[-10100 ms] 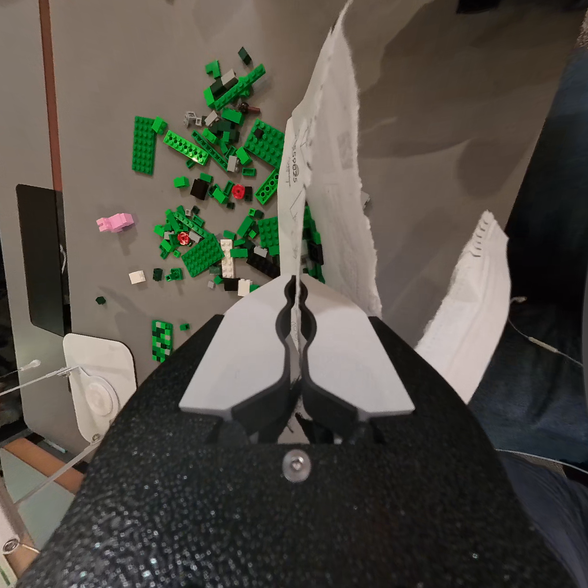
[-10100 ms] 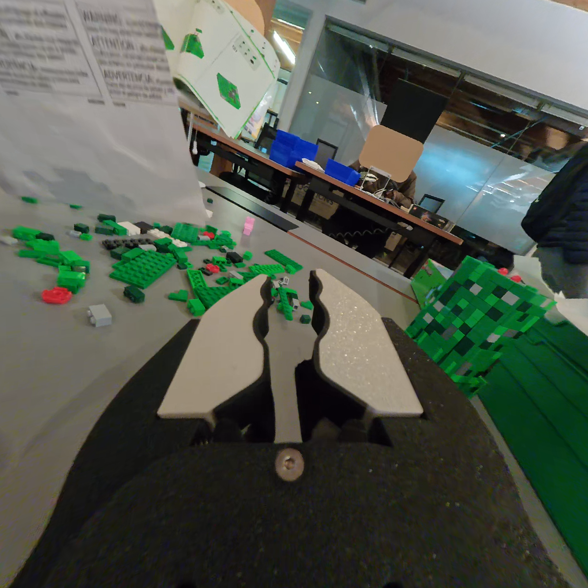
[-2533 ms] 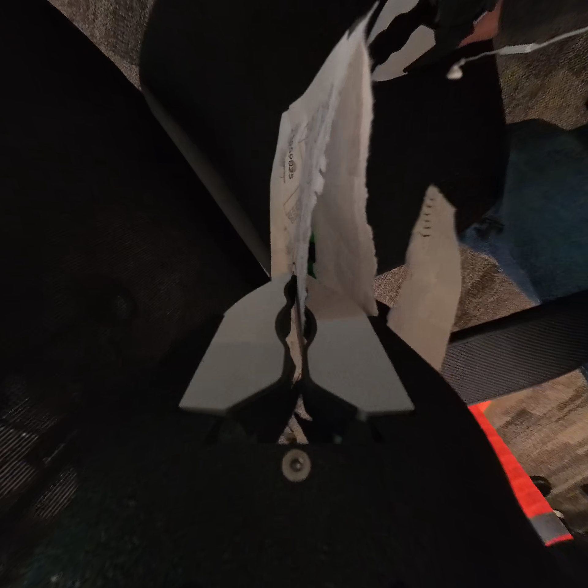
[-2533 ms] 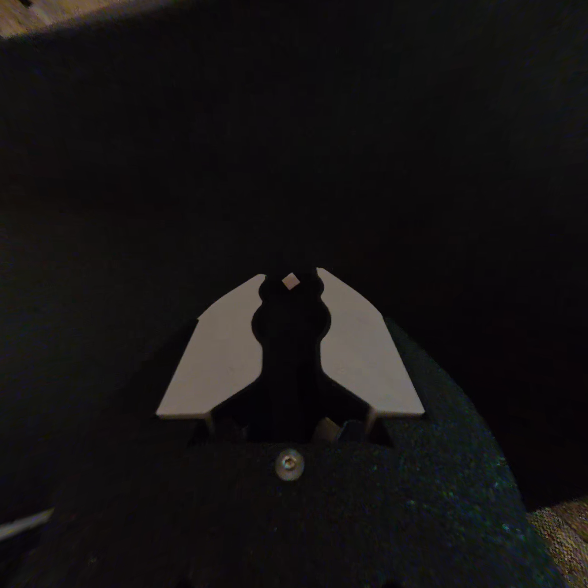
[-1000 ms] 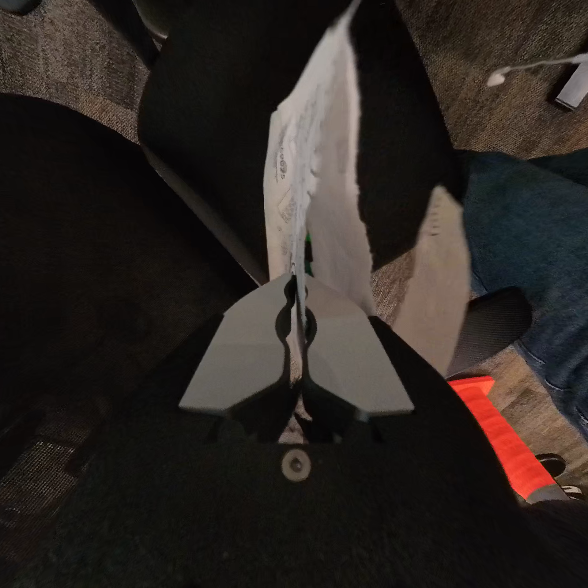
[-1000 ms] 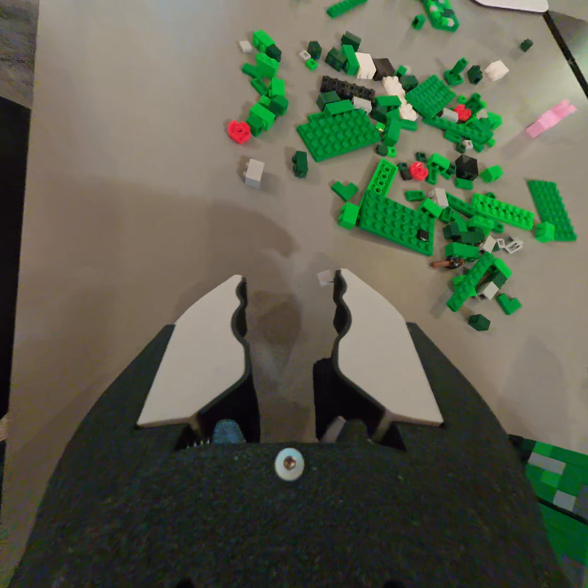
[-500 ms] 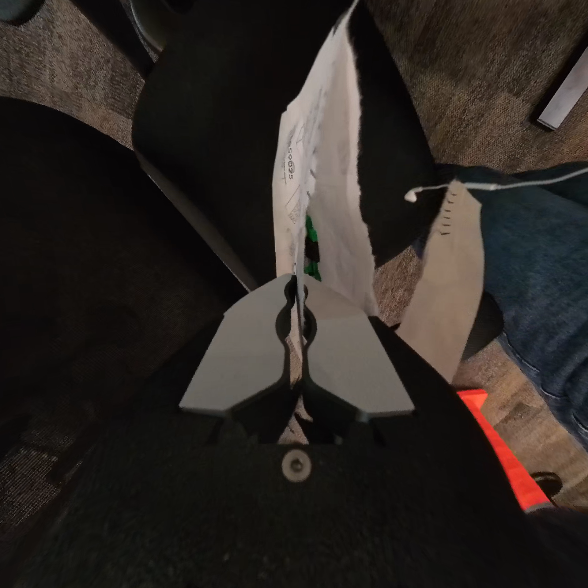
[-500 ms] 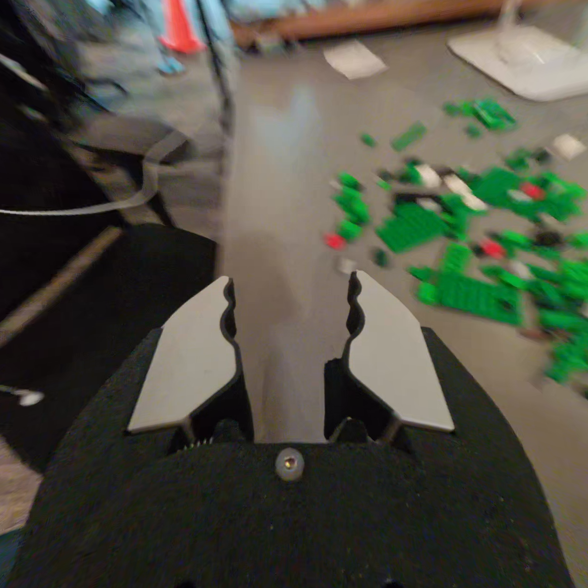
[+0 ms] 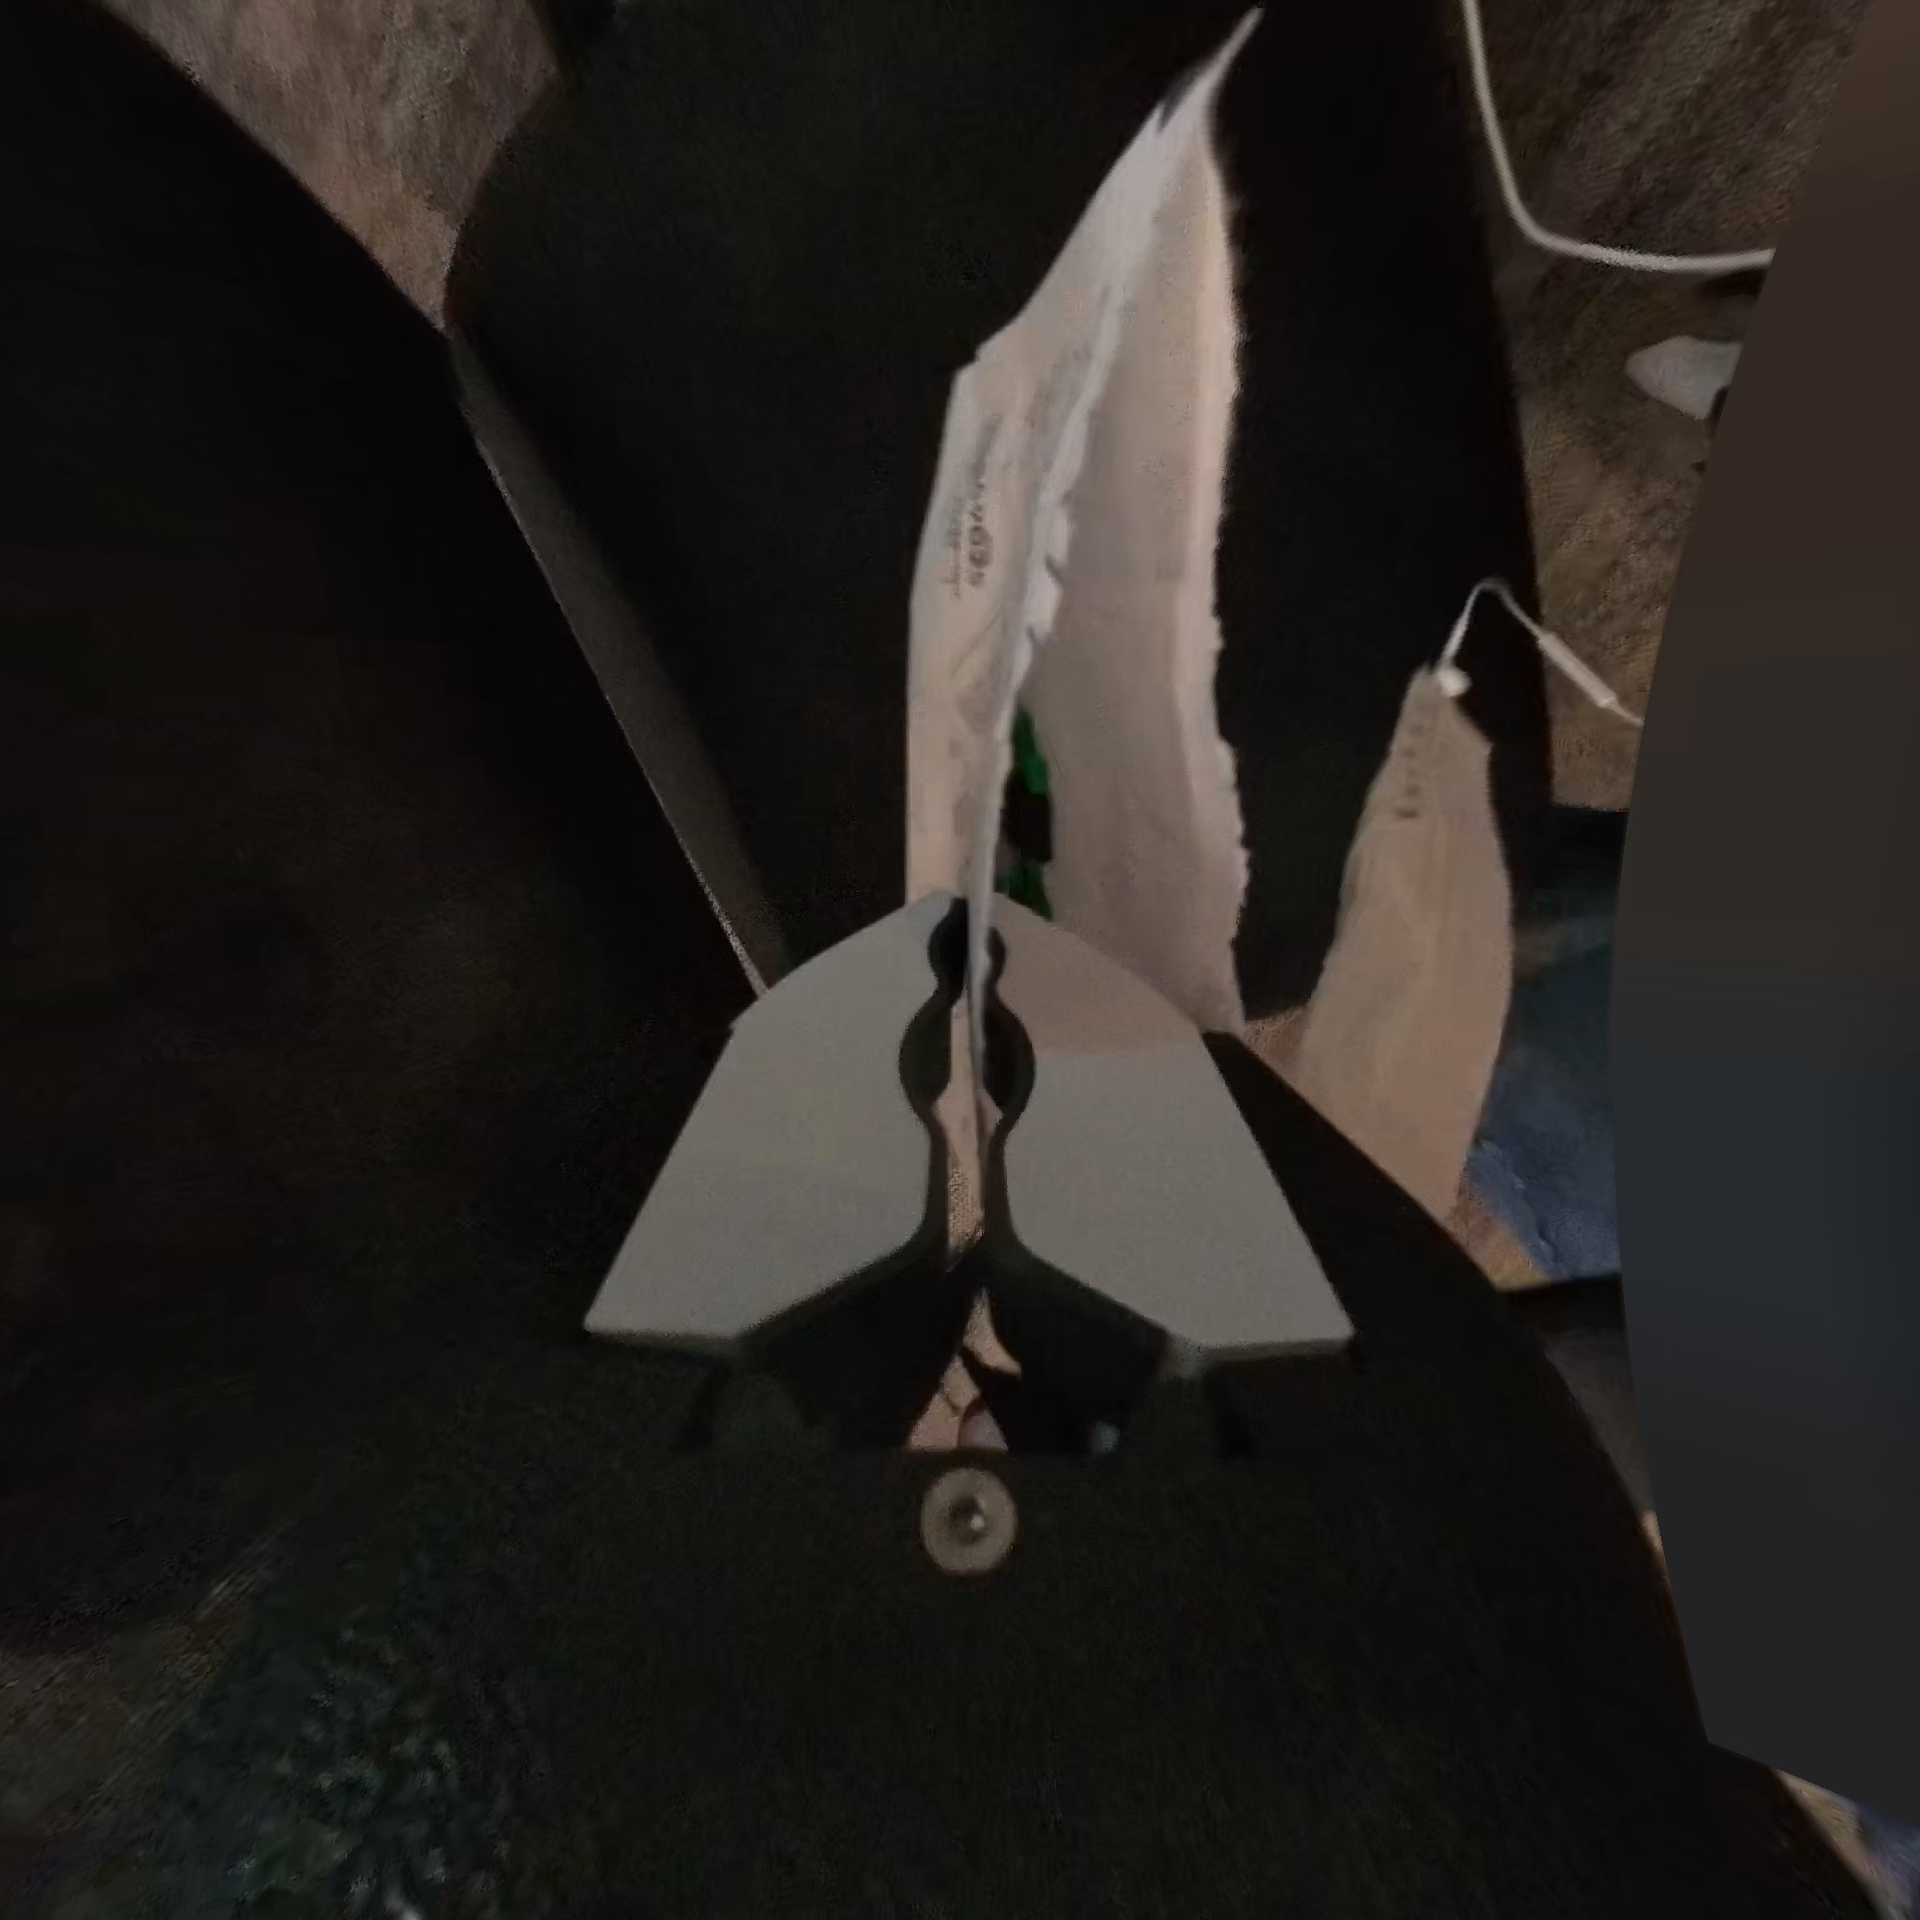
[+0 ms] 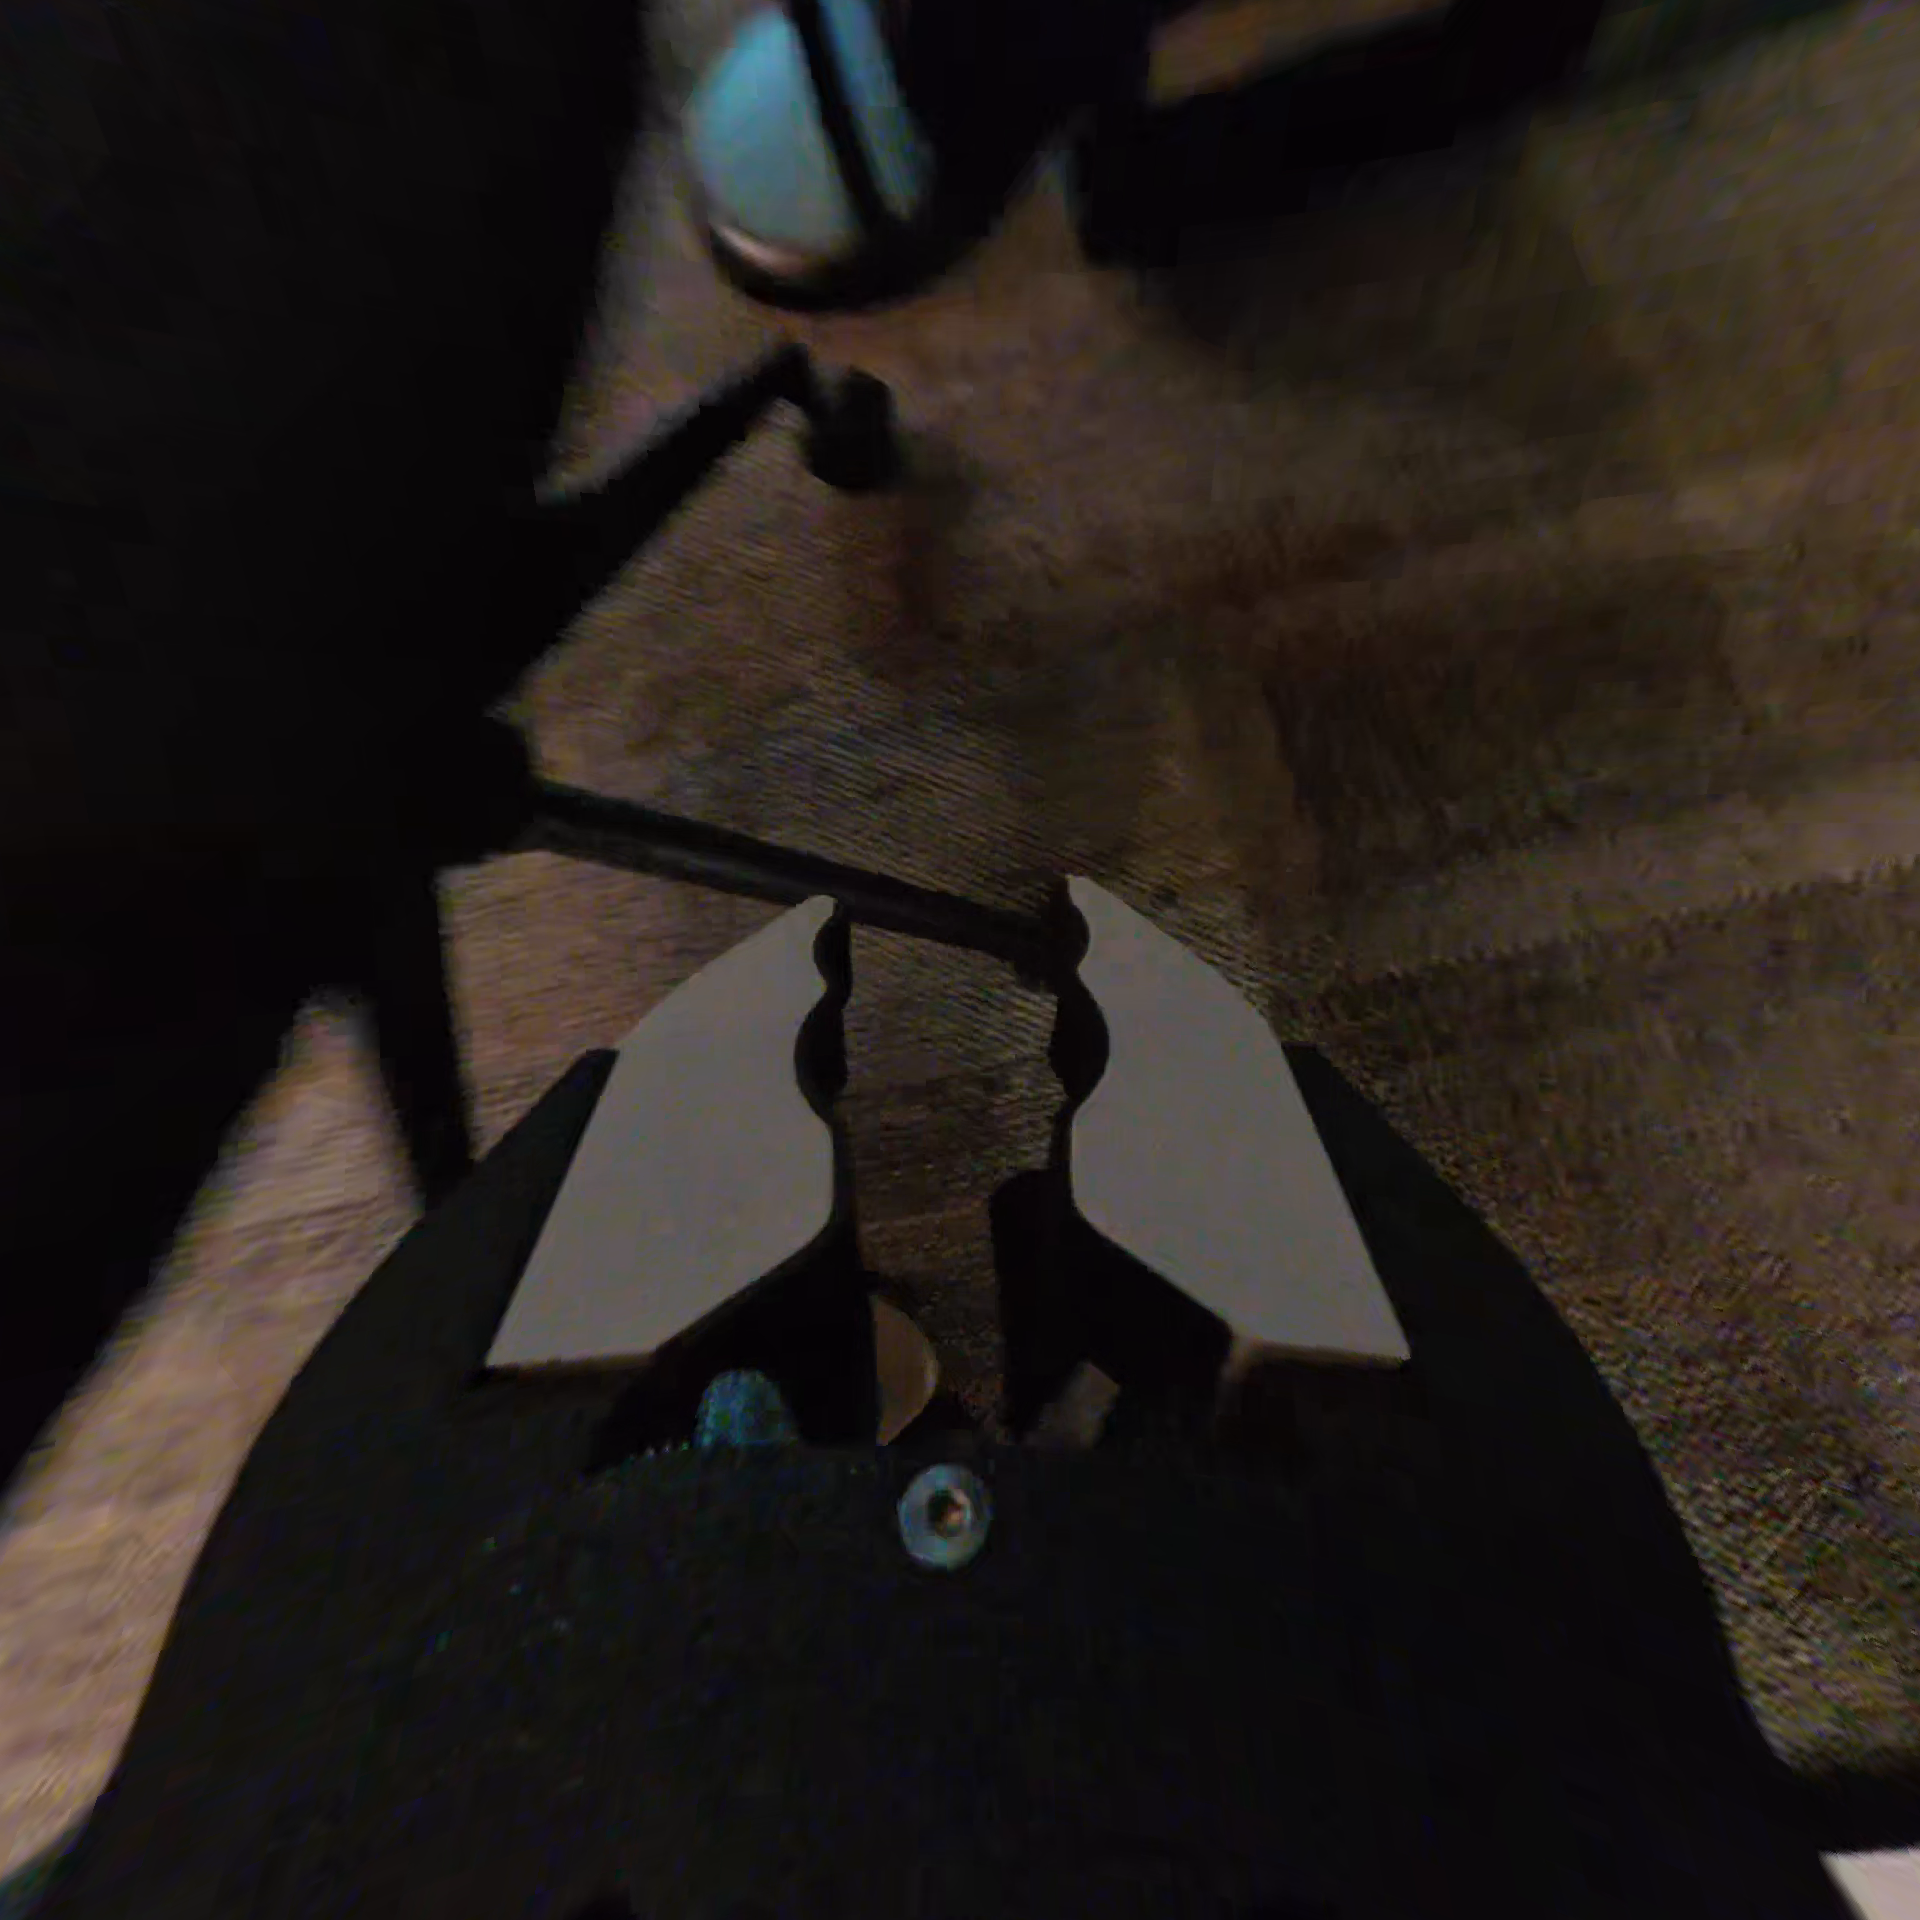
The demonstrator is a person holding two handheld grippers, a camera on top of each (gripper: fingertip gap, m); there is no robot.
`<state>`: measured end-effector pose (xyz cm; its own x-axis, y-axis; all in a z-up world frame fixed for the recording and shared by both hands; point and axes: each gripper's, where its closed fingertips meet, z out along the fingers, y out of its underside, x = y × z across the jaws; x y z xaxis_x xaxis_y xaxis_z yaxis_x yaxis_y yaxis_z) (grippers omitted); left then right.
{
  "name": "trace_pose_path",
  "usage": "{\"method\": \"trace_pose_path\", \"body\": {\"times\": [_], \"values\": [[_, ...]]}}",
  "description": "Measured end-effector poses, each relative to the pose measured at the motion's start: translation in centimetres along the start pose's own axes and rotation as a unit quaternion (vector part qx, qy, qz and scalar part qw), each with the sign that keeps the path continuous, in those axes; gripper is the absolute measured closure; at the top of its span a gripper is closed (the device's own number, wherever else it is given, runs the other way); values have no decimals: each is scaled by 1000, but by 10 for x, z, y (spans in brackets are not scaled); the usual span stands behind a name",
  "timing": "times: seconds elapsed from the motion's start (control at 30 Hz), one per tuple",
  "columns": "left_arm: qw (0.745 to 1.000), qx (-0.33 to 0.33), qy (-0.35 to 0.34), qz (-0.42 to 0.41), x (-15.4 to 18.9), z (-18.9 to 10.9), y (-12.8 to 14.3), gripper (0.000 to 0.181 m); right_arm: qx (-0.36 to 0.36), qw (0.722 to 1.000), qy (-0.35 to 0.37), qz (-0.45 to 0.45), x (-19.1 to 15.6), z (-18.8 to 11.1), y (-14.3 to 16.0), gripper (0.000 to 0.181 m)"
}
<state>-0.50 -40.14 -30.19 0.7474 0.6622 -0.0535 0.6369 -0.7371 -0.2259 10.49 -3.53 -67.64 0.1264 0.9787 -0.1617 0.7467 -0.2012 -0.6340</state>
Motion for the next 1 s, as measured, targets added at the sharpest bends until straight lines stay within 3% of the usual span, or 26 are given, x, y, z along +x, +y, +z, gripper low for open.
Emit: {"method": "trace_pose_path", "body": {"times": [0.1, 0.2, 0.33, 0.4, 0.53, 0.7, 0.87, 1.0], "values": [[999, 12, -6, -30, -6, 13, 0, 181, -32, 999, 38, 19, 50, 90, 49, 152], [1000, 4, -14, -20, -7, 30, 4, 181, -66, 997, 37, 2, 82, 161, 95, 159], [998, -18, -64, -7, -12, 57, 14, 181, -116, 993, 9, -35, 102, 228, 144, 161], [998, -24, -50, -35, -8, 67, 19, 181, -128, 990, 11, -52, 110, 251, 158, 162], [997, -29, -58, -49, -11, 80, 25, 181, -141, 985, 22, -92, 119, 282, 173, 161], [995, -43, -76, -54, -16, 93, 36, 181, -132, 984, 55, -102, 135, 295, 175, 162], [994, -60, -78, -51, -13, 98, 39, 181, -124, 988, -8, -91, 125, 304, 177, 159], [994, -60, -77, -45, -8, 101, 35, 181, -120, 989, -3, -82, 131, 308, 175, 159]]}}
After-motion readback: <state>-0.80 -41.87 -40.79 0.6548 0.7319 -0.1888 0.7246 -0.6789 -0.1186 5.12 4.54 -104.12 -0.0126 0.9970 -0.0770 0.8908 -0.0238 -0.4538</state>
